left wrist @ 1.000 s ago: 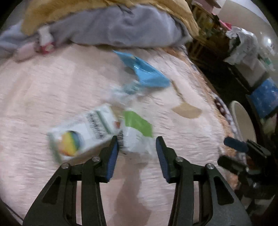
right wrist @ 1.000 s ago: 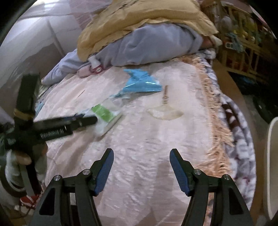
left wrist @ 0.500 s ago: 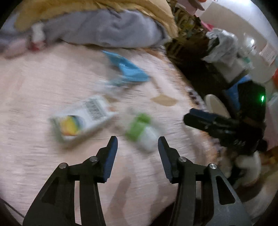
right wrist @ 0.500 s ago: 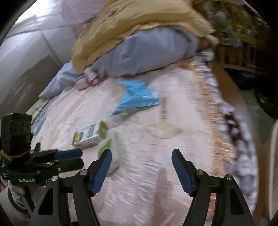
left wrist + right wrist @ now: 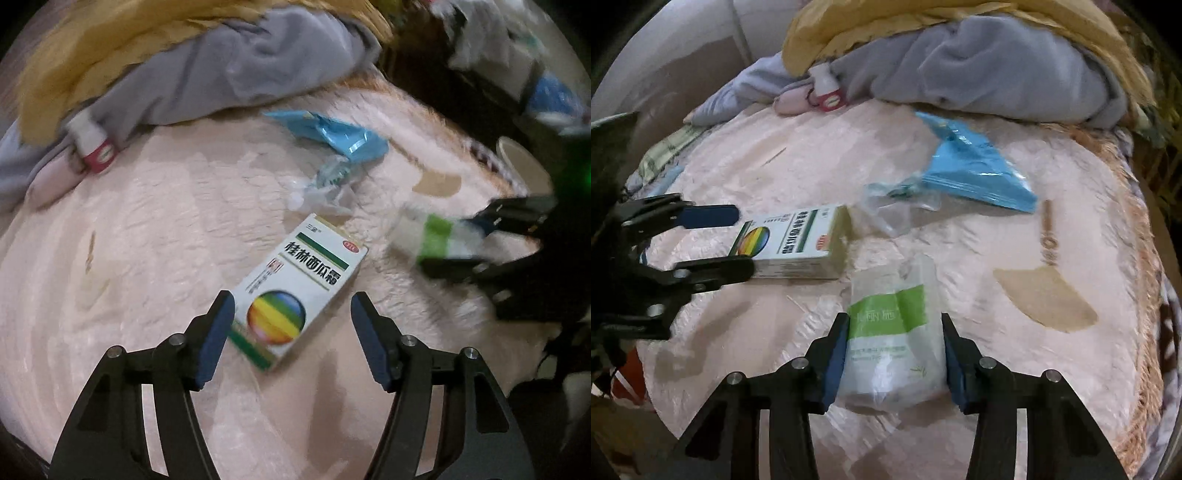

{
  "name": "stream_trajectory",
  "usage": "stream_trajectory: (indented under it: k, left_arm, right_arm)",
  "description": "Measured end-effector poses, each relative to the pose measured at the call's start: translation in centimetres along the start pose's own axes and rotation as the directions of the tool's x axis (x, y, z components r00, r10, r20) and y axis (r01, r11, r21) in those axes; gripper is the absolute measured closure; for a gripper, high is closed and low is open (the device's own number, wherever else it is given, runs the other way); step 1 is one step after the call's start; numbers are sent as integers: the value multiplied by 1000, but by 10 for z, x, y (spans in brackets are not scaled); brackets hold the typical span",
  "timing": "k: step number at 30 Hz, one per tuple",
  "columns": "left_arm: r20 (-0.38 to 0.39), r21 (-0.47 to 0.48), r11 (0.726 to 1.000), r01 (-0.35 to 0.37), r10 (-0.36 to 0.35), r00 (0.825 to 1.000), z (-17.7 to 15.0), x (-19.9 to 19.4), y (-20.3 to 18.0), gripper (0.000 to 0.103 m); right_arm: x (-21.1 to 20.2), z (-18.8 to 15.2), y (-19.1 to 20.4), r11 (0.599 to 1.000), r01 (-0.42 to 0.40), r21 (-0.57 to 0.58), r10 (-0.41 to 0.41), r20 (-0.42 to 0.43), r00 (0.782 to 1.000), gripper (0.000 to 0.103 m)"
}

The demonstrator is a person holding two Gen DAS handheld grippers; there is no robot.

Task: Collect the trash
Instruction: 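Grasp the rainbow-printed medicine box with the left tool while the right tool grasps the green-labelled tissue pack, then carry the medicine box and tissue pack over the white bin with both tools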

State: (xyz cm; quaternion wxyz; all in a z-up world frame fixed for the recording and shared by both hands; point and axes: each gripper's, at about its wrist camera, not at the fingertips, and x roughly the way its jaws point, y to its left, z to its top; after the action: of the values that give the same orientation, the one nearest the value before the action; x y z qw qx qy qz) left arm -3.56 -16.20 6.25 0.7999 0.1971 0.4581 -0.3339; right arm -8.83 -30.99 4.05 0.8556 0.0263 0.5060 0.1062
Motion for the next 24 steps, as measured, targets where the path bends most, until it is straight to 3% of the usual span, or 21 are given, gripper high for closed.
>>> stream_trajectory:
  k: [6,13,24]
  left_arm:
    - [-38,114,993,-28,33,999,17,24,-8,38]
    - [-50,43,999,-8,10,999,15,31,-15,40]
    - [59,-59,998,27,-24,998,9,-13,-54,45]
  right_arm:
    - [-20,-16,-17,1000,6,28,-7,24,1000,59]
    - [-21,-21,-19,999,9,38,-10,52,999,59]
    - [-82,-50,-32,994,21,107,-37,156,987,60]
